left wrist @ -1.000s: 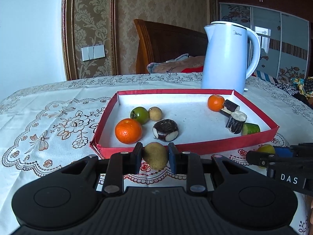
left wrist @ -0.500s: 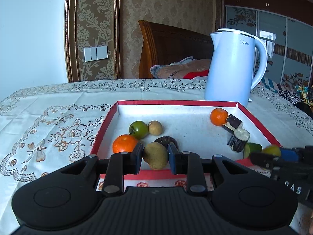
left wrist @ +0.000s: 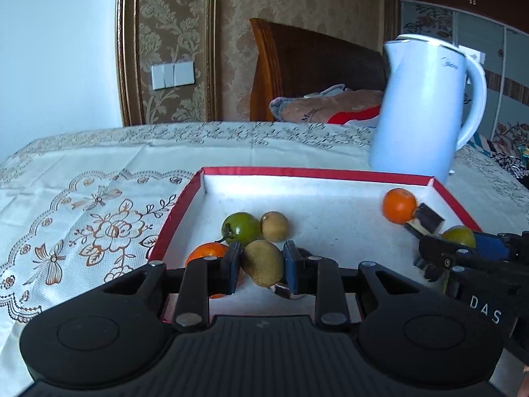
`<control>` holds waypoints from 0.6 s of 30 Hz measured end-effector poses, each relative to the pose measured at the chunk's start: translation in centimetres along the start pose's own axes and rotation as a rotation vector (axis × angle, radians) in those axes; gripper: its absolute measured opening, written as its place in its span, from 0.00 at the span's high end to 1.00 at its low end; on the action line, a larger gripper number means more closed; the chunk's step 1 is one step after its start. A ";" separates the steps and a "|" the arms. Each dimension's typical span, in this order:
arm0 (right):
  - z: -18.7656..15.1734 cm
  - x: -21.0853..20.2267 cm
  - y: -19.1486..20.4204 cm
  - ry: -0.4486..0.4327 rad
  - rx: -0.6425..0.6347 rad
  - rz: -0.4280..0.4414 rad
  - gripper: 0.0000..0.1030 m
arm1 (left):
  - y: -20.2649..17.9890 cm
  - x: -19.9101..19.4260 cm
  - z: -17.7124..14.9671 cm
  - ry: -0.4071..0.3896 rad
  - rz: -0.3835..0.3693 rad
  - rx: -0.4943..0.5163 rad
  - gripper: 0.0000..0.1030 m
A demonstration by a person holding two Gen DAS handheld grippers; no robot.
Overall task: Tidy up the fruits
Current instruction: 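Lift both held fruits and carry them over the tray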
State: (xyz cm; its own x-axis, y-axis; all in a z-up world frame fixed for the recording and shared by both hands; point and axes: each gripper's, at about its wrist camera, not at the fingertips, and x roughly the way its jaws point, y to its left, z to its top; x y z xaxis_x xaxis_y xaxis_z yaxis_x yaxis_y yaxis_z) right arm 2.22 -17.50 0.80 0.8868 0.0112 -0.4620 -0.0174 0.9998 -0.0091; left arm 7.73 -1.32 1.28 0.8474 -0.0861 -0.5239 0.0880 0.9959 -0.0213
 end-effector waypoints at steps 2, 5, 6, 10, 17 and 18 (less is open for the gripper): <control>0.2 0.6 0.3 0.002 -0.007 -0.001 0.71 | 0.0 0.1 0.1 -0.005 -0.003 0.000 0.74; 0.3 1.5 0.6 0.014 -0.011 -0.001 0.71 | -0.2 0.5 0.3 -0.009 0.007 0.005 0.74; 0.3 1.7 0.7 0.017 -0.017 -0.004 0.71 | -0.3 0.7 0.3 -0.009 0.009 0.009 0.74; 0.5 2.8 0.7 0.031 -0.021 -0.015 0.71 | -0.8 1.5 0.6 -0.017 0.021 0.027 0.74; 1.1 4.7 0.8 0.054 -0.027 -0.003 0.71 | -0.5 3.1 1.6 -0.022 0.034 0.007 0.74; 1.1 5.2 1.0 0.063 -0.043 -0.007 0.71 | -0.5 3.3 1.7 -0.025 0.044 0.011 0.74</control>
State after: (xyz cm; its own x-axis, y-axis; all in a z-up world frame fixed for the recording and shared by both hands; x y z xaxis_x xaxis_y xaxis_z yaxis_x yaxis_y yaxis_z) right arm 7.30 -16.38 -0.65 0.8563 0.0020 -0.5165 -0.0322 0.9982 -0.0496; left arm 11.32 -2.13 0.99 0.8635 -0.0435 -0.5024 0.0562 0.9984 0.0102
